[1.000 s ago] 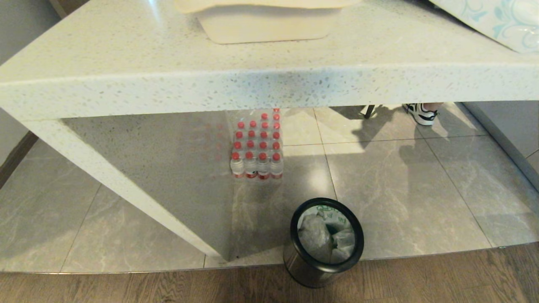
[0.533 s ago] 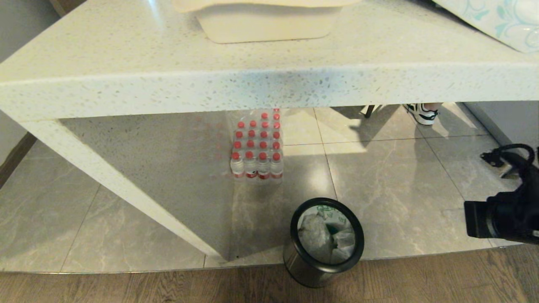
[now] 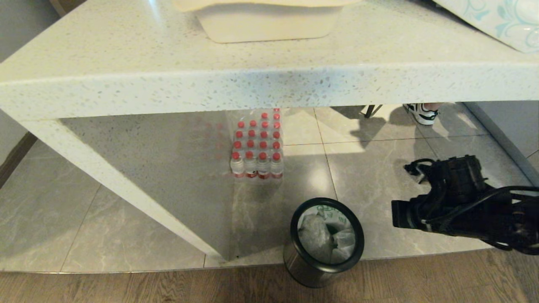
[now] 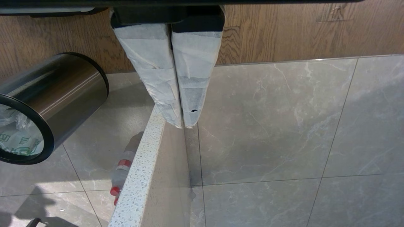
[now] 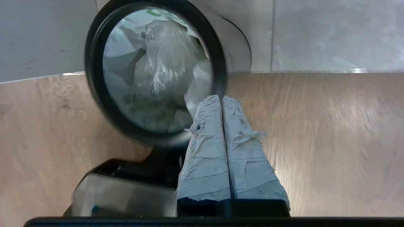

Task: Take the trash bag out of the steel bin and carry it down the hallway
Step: Place the outer trash can on the ground

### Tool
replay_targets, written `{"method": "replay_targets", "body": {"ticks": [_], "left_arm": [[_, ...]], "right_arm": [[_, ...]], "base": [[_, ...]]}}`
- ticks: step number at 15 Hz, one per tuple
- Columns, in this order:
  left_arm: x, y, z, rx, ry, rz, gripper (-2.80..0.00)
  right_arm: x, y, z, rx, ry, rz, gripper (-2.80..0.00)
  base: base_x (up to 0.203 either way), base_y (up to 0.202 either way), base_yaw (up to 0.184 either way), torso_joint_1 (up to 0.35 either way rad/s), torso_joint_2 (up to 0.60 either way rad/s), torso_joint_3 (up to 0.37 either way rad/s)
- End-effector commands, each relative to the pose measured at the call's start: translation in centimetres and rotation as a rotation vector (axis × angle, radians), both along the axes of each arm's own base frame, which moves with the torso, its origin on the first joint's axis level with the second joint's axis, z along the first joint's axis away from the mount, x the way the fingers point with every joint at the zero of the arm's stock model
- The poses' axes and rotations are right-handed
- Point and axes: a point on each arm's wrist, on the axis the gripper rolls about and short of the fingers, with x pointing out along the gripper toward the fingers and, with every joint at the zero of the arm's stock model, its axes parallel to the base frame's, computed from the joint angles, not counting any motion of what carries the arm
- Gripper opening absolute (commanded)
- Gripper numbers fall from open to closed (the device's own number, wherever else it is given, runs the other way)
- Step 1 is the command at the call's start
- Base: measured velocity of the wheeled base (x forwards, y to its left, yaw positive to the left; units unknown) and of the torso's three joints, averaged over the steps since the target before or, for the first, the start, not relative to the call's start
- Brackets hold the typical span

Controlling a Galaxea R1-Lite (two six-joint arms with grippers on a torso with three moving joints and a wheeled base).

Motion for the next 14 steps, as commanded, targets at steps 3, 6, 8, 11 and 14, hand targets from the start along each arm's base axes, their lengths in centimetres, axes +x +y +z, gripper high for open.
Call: {"method": "replay_targets", "body": {"ticks": [3,6,8,11,14], "left_arm": [[0.0,0.0,0.0,0.0,-0.001,0.0,-2.8],[0.0,0.0,0.0,0.0,-0.001,0.0,-2.8],[0.0,0.0,0.0,-0.001,-0.001,0.0,-2.8],[0.0,0.0,0.0,-0.001,-0.001,0.0,-2.8],[0.0,0.0,0.0,0.0,-0.001,0.0,-2.8]], "right_arm": [[1.7,1.7,-4.1,-0.021,0.052,0.03,0.0],[1.8,2.3,-5.3,-0.059,0.074,0.02,0.0],[1.9,3.4,-6.6,-0.105,0.099,-0.007,0.0],[2.4,4.8,-8.5,-0.167,0.124,-0.01,0.0],[3.1,5.8,-10.4,-0.224,0.112,-0.048,0.0]], "base": [[0.0,0.0,0.0,0.0,0.0,0.0],[0.0,0.0,0.0,0.0,0.0,0.0],[0.0,0.0,0.0,0.0,0.0,0.0],[0.0,0.0,0.0,0.0,0.0,0.0],[0.0,0.0,0.0,0.0,0.0,0.0]]}}
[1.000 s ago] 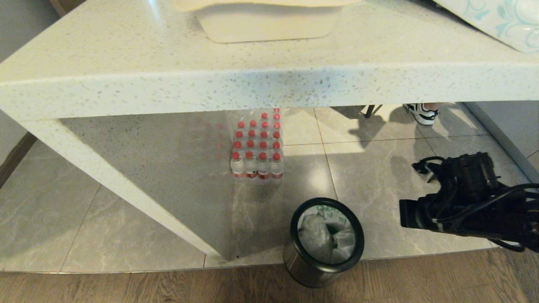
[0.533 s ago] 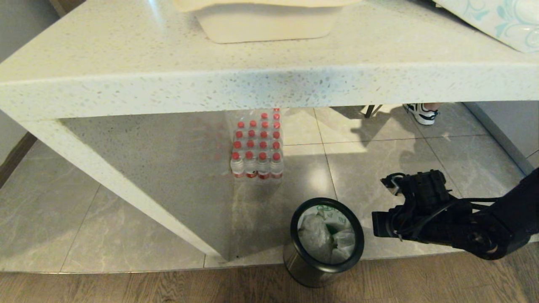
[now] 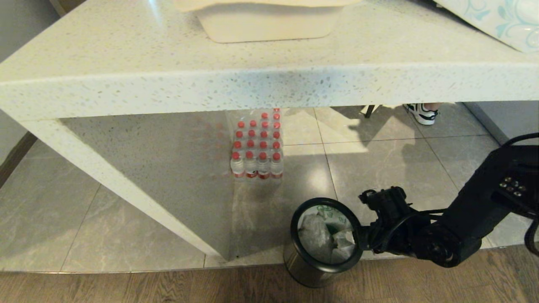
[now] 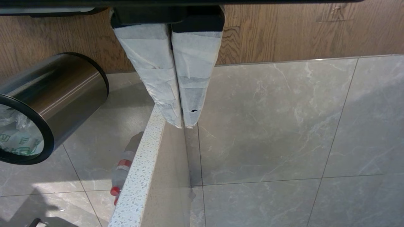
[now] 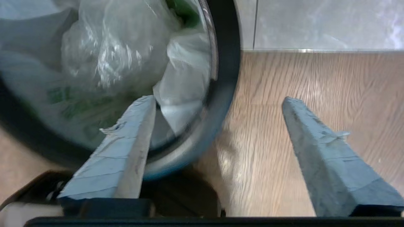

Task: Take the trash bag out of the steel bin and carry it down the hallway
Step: Place the outer trash can on the ground

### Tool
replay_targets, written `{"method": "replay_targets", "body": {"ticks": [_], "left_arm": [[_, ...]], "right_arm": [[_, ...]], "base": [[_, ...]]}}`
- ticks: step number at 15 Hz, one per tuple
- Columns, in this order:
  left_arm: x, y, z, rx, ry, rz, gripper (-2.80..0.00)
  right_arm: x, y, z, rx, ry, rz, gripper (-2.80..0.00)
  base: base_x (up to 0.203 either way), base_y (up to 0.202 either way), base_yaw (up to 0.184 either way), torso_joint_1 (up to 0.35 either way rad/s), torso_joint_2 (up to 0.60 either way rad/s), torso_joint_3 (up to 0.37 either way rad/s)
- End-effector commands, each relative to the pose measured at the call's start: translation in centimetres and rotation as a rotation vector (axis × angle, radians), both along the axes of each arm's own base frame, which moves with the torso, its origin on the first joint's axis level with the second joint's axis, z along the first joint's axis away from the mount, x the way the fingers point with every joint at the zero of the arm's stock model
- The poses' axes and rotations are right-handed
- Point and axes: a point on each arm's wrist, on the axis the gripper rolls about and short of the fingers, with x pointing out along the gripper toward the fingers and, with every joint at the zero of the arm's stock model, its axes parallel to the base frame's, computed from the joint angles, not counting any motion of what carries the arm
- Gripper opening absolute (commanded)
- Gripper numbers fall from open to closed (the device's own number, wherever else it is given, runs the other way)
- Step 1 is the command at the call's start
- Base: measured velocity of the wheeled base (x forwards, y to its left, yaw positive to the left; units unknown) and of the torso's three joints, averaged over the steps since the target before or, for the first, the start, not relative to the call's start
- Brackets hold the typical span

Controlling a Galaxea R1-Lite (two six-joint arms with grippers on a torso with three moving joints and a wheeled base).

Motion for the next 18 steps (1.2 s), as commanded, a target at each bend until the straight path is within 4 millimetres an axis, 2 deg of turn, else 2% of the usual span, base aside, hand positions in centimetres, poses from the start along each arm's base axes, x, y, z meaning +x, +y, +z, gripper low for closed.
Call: {"method": "replay_targets", "body": {"ticks": [1,4,7,8,14,18], "left_arm": [[0.0,0.0,0.0,0.0,-0.001,0.0,-2.8],[0.0,0.0,0.0,0.0,-0.001,0.0,-2.8],[0.0,0.0,0.0,0.0,-0.001,0.0,-2.8],[0.0,0.0,0.0,-0.002,-0.001,0.0,-2.8],[0.0,0.0,0.0,0.0,-0.001,0.0,-2.8],[0.0,0.0,0.0,0.0,-0.001,0.0,-2.8]], "right_arm": [[0.5,0.5,-2.0,-0.013,0.005,0.003,0.0],[1.2,0.7,-5.1,-0.079,-0.007,-0.034,0.0],[2.0,0.9,-6.8,-0.103,-0.038,-0.065,0.0],[2.3,1.0,-6.8,-0.096,-0.06,-0.071,-2.8],[2.7,1.4,-5.3,-0.078,-0.114,-0.071,-2.8],[2.3,1.3,-2.5,-0.059,-0.16,-0.071,-2.8]], "base": [[0.0,0.0,0.0,0.0,0.0,0.0],[0.0,0.0,0.0,0.0,0.0,0.0],[0.0,0.0,0.0,0.0,0.0,0.0],[0.0,0.0,0.0,0.0,0.0,0.0],[0.0,0.0,0.0,0.0,0.0,0.0],[0.0,0.0,0.0,0.0,0.0,0.0]]}}
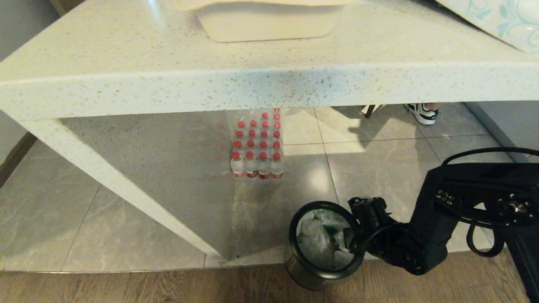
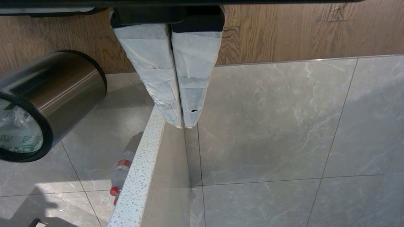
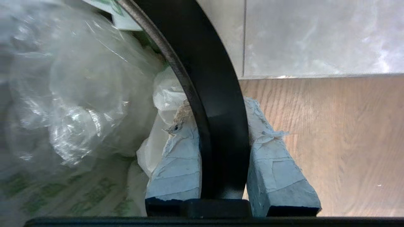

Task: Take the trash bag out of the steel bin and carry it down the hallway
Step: Place the outer trash can on the ground

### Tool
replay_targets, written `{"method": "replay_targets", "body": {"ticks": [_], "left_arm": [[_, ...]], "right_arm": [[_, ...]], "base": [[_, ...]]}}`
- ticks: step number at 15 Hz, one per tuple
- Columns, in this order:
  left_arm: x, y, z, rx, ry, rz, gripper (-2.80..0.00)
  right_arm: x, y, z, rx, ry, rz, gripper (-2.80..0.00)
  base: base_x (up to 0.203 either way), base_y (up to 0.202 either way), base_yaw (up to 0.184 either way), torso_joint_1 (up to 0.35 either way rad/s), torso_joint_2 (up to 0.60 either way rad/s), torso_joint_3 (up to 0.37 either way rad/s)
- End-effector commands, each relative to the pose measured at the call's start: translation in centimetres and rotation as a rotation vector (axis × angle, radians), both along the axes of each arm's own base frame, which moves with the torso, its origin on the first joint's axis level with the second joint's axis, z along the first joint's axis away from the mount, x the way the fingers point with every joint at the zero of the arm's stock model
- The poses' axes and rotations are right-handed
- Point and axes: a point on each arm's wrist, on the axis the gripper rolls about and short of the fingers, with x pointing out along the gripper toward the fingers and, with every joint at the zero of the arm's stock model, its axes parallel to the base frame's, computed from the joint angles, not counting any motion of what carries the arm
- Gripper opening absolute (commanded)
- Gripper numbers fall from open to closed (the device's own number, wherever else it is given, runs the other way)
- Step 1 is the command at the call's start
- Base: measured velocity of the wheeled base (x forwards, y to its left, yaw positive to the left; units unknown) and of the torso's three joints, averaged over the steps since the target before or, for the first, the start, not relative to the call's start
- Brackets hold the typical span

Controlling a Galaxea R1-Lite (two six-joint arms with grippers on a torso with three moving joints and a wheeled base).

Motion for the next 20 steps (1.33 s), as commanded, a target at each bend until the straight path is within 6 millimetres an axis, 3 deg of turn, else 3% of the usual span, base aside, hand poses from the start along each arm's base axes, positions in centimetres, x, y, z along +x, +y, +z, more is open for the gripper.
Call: {"method": "replay_targets", "body": {"ticks": [1,8,13,20], "left_arm": [[0.0,0.0,0.0,-0.001,-0.001,0.0,-2.8],[0.0,0.0,0.0,-0.001,-0.001,0.0,-2.8],[0.0,0.0,0.0,-0.001,-0.001,0.0,-2.8],[0.0,0.0,0.0,-0.001,-0.001,0.0,-2.8]], "right_arm": [[-0.5,0.0,2.2,0.02,-0.046,0.005,-2.8],[-2.8,-0.1,3.4,-0.03,-0.023,0.021,-2.8],[-3.3,-0.2,6.0,-0.005,-0.09,0.019,-2.8],[-6.9,-1.5,8.8,0.003,-0.117,0.037,-2.8]], "base": [[0.0,0.0,0.0,0.0,0.0,0.0],[0.0,0.0,0.0,0.0,0.0,0.0],[0.0,0.0,0.0,0.0,0.0,0.0],[0.0,0.0,0.0,0.0,0.0,0.0]]}}
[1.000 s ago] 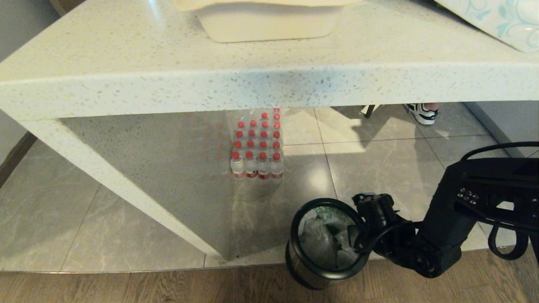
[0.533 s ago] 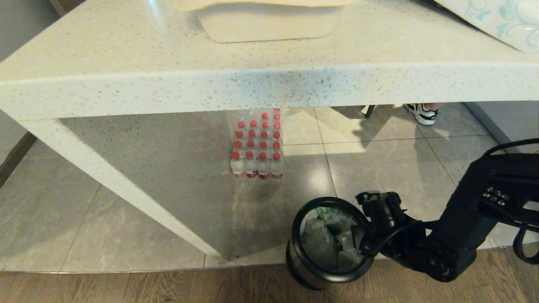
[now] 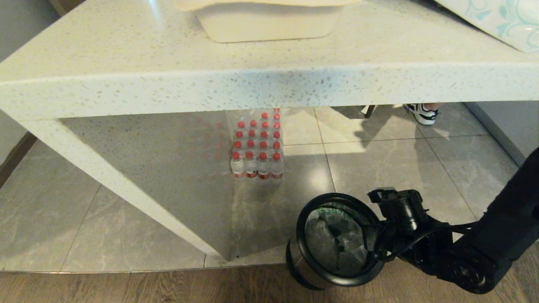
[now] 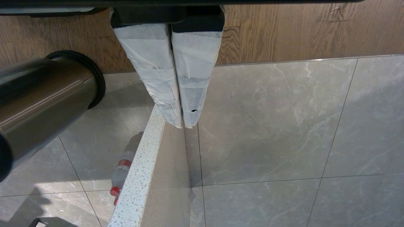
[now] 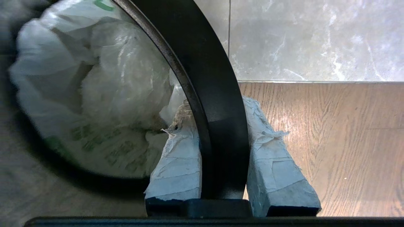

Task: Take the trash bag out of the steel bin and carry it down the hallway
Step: Place the outer trash can on the ground

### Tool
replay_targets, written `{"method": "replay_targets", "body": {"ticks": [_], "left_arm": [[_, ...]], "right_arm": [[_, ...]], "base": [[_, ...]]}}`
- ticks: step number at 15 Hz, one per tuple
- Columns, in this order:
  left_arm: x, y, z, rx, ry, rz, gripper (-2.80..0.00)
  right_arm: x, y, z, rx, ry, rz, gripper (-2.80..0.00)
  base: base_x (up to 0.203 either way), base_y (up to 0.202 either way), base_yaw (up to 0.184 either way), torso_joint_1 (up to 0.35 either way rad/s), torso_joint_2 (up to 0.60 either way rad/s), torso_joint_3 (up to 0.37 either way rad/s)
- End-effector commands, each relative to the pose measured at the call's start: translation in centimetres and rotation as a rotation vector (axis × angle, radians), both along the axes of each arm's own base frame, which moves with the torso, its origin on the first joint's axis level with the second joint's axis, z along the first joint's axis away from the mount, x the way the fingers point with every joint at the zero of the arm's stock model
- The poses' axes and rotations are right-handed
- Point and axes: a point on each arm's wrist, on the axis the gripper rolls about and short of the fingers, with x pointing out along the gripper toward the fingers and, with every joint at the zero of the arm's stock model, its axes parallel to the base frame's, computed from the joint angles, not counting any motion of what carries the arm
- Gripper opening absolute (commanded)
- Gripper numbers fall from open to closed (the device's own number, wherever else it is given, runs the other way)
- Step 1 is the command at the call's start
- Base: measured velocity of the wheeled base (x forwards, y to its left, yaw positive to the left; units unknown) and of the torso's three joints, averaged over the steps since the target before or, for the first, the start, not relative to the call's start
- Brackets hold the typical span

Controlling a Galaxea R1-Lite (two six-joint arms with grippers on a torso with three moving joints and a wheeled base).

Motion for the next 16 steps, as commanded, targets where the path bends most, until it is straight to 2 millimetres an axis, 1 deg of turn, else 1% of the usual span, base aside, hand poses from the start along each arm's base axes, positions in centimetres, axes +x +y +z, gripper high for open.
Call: {"method": "replay_targets", "body": {"ticks": [1,4,8,10,16], "left_arm": [[0.0,0.0,0.0,-0.001,-0.001,0.0,-2.8],[0.0,0.0,0.0,-0.001,-0.001,0.0,-2.8],[0.0,0.0,0.0,-0.001,-0.001,0.0,-2.8],[0.0,0.0,0.0,-0.001,-0.001,0.0,-2.8],[0.0,0.0,0.0,-0.001,-0.001,0.0,-2.8]], "right_arm": [[-1.5,-0.5,1.8,0.011,-0.033,0.007,-2.8],[-3.4,-1.1,3.8,0.016,-0.046,0.02,-2.8],[-5.6,-2.2,6.8,0.047,-0.108,0.021,-2.8],[-7.0,-2.9,8.3,0.058,-0.129,0.018,-2.8],[-11.6,-5.5,11.6,0.079,-0.163,-0.002,-2.8]], "base": [[0.0,0.0,0.0,0.0,0.0,0.0],[0.0,0.0,0.0,0.0,0.0,0.0],[0.0,0.0,0.0,0.0,0.0,0.0],[0.0,0.0,0.0,0.0,0.0,0.0],[0.0,0.0,0.0,0.0,0.0,0.0]]}}
